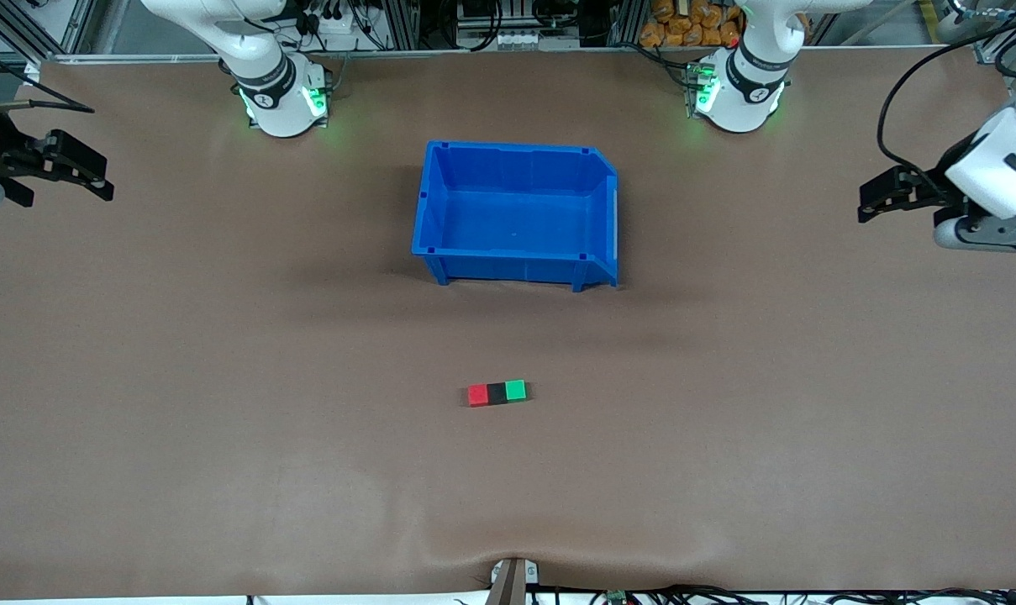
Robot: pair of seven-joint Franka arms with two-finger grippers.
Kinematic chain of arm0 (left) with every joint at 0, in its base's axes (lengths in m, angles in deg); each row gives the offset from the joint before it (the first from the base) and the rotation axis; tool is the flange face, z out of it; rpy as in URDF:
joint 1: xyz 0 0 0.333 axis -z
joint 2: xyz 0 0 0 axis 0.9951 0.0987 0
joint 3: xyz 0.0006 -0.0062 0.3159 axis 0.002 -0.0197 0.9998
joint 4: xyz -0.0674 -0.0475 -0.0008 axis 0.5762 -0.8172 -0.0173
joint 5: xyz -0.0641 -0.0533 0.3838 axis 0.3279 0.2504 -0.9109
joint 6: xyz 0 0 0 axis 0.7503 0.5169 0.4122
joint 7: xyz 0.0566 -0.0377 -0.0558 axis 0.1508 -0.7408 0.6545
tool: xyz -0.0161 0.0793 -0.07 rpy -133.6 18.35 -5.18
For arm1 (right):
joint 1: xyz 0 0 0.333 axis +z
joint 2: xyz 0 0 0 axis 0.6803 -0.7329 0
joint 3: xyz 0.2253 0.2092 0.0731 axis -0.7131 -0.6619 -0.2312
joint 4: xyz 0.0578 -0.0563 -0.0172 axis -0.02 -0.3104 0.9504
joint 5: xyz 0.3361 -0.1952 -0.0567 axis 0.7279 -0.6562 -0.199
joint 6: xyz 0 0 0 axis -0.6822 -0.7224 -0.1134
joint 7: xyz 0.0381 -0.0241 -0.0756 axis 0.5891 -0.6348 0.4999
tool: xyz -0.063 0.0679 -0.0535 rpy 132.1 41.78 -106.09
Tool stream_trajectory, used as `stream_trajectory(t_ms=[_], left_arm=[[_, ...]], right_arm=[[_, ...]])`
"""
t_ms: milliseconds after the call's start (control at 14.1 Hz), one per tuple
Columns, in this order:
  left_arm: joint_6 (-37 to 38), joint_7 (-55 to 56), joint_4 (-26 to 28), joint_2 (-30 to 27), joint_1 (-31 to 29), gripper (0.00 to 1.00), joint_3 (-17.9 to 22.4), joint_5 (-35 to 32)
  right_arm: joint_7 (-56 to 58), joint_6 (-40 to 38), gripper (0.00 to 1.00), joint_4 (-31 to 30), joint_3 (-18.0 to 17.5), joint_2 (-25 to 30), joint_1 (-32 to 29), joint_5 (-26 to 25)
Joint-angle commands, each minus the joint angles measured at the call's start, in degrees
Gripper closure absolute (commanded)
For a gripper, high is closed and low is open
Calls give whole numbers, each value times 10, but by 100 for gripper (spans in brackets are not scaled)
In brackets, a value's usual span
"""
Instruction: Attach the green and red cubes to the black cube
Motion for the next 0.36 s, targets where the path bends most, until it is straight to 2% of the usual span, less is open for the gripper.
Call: stream_trajectory(t_ms=[0, 284], left_arm=[[6, -4, 0, -10, -4, 0, -6, -2], [6, -1, 1, -10, -2, 0, -7, -2]], right_arm=[[9, 3, 0, -15, -5, 14, -9, 10], [9, 3, 0, -15, -5, 14, -9, 10]])
